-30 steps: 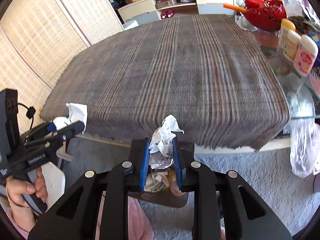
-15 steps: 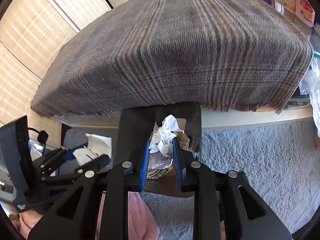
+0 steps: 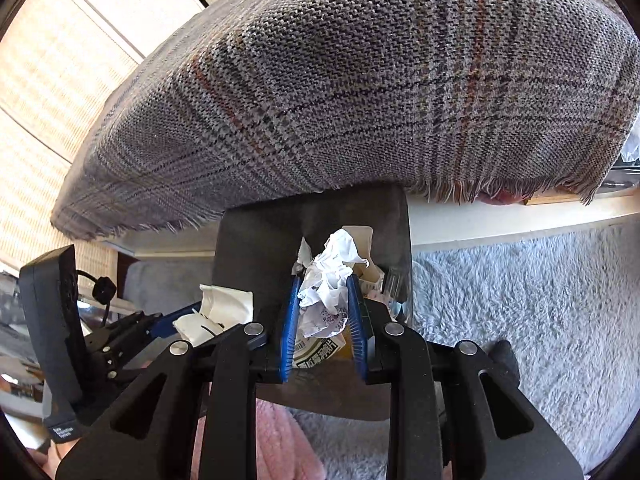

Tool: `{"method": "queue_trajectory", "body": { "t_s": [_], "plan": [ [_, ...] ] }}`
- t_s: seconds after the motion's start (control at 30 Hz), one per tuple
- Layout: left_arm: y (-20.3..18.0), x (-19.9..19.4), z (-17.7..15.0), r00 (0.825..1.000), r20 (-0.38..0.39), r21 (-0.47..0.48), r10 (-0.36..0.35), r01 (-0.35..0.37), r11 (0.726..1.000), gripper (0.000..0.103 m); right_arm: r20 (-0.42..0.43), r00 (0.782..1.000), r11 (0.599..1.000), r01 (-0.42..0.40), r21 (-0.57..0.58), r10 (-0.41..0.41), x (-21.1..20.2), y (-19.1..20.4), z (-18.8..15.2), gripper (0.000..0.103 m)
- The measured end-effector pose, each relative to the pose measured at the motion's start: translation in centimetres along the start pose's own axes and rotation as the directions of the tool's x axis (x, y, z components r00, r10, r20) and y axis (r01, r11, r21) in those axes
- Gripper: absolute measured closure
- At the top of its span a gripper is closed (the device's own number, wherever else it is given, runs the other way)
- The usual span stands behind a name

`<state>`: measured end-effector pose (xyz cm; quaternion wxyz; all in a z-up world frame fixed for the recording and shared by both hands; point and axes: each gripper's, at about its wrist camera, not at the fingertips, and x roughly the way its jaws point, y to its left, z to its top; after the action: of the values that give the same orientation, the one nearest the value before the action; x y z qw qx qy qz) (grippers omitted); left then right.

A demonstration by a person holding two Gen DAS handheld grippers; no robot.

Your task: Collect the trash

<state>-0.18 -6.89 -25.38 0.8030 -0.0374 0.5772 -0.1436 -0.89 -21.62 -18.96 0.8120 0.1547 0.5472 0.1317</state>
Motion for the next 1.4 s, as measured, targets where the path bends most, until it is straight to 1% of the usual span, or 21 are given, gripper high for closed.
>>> {"method": "queue_trajectory", "body": {
  "t_s": [0.1, 0.17, 0.2, 0.23, 0.27, 0.37, 0.43, 0.5, 0.53, 0.57, 0.7, 0.83, 0.9, 0.97, 1.03, 1.07, 1.13, 1.23, 1.3, 1.33, 1.4],
  "plan": [
    [0.0, 0.1, 0.1, 1.0, 0.007, 0.002, -0.01, 0.01, 1.0, 0.043, 0.0, 1.0, 1.0, 0.002, 0.006, -0.002, 0.1, 0.3, 0.1, 0.076],
    [0.1, -0.1, 0.3, 1.0, 0.01, -0.005, -0.021, 0.021, 1.0, 0.038, 0.001, 1.0, 1.0, -0.001, 0.012, 0.001, 0.0, 0.3, 0.2, 0.069],
    [0.3, -0.2, 0.5, 1.0, 0.01, -0.007, -0.024, 0.024, 1.0, 0.032, 0.004, 1.0, 1.0, 0.003, 0.014, -0.003, -0.1, 0.3, 0.1, 0.062],
    [0.5, -0.5, 0.6, 1.0, 0.013, -0.009, -0.024, 0.024, 1.0, 0.03, 0.008, 1.0, 1.0, 0.006, 0.018, -0.006, -0.1, 0.1, 0.2, 0.049],
    [0.6, -0.6, 0.7, 1.0, 0.018, -0.009, -0.021, 0.021, 1.0, 0.029, 0.013, 1.0, 1.0, 0.006, 0.022, -0.007, -0.3, 0.0, 0.3, 0.045],
    [1.0, -1.6, 0.7, 0.999, 0.031, -0.012, -0.015, 0.016, 1.0, 0.022, 0.027, 1.0, 0.999, 0.012, 0.033, -0.012, -0.7, -0.1, 0.4, 0.037],
    [1.0, -2.2, 0.7, 0.999, 0.048, -0.013, -0.005, 0.006, 1.0, 0.013, 0.041, 0.999, 0.999, 0.014, 0.04, -0.016, -1.3, -0.2, 0.5, 0.022],
    [1.2, -3.5, 0.6, 0.996, 0.092, -0.015, 0.02, -0.019, 1.0, 0.008, 0.067, 0.998, 0.999, 0.012, 0.034, -0.014, -2.4, -0.1, 0.7, 0.014],
    [1.3, -4.2, 0.7, 0.993, 0.115, -0.013, 0.033, -0.032, 0.999, 0.008, 0.087, 0.996, 1.0, 0.019, 0.021, -0.021, -3.3, 0.2, 1.0, 0.008],
    [1.3, -5.2, 0.9, 0.988, 0.146, -0.009, 0.044, -0.043, 0.999, 0.008, 0.107, 0.994, 1.0, 0.03, 0.006, -0.03, -4.1, 0.6, 1.2, 0.004],
    [0.8, -8.4, 1.6, 0.972, 0.231, -0.001, 0.053, -0.055, 0.999, 0.008, 0.162, 0.986, 0.995, 0.058, -0.079, -0.045, -7.7, 1.8, 2.8, 0.003],
    [-0.2, -12.0, 2.5, 0.95, 0.306, 0.016, 0.056, -0.064, 0.998, 0.008, 0.217, 0.974, 0.99, 0.084, -0.111, -0.059, -11.0, 2.0, 3.3, 0.003],
    [-0.6, -14.0, 2.7, 0.934, 0.354, 0.024, 0.046, -0.058, 0.998, 0.008, 0.253, 0.965, 0.984, 0.108, -0.144, -0.069, -12.5, 2.1, 2.9, 0.003],
    [-0.8, -15.7, 2.7, 0.917, 0.396, 0.025, 0.047, -0.062, 0.998, 0.008, 0.307, 0.948, 0.975, 0.145, -0.169, -0.087, -13.9, 2.2, 2.3, 0.003],
    [-1.3, -17.2, 2.6, 0.901, 0.432, 0.023, 0.045, -0.061, 0.998, 0.008, 0.383, 0.92, 0.967, 0.17, -0.19, -0.086, -15.4, 2.3, 1.7, 0.003],
    [-1.5, -18.1, 2.5, 0.891, 0.452, 0.021, 0.045, -0.062, 0.998, 0.008, 0.428, 0.9, 0.963, 0.185, -0.197, -0.085, -16.2, 2.4, 1.4, 0.003],
    [-2.0, -19.1, 2.4, 0.874, 0.484, 0.025, 0.041, -0.061, 0.998, 0.008, 0.476, 0.876, 0.96, 0.191, -0.203, -0.074, -17.0, 2.4, 1.0, 0.003],
    [-2.7, -20.5, 2.1, 0.842, 0.539, 0.045, 0.03, -0.064, 0.997, 0.008, 0.497, 0.866, 0.96, 0.187, -0.21, -0.06, -17.8, 2.7, 1.3, 0.003],
    [-3.0, -21.0, 2.1, 0.829, 0.558, 0.047, 0.037, -0.076, 0.996, 0.008, 0.514, 0.855, 0.949, 0.221, -0.226, -0.077, -18.4, 3.1, 1.5, 0.003],
    [-3.1, -21.2, 2.1, 0.823, 0.566, 0.044, 0.047, -0.087, 0.995, 0.008, 0.526, 0.846, 0.942, 0.242, -0.234, -0.087, -18.8, 3.3, 1.4, 0.003],
    [-3.2, -21.6, 2.2, 0.811, 0.583, 0.038, 0.054, -0.093, 0.995, 0.008, 0.561, 0.821, 0.925, 0.29, -0.244, -0.109, -19.4, 3.8, 1.2, 0.003]
  ]
}}
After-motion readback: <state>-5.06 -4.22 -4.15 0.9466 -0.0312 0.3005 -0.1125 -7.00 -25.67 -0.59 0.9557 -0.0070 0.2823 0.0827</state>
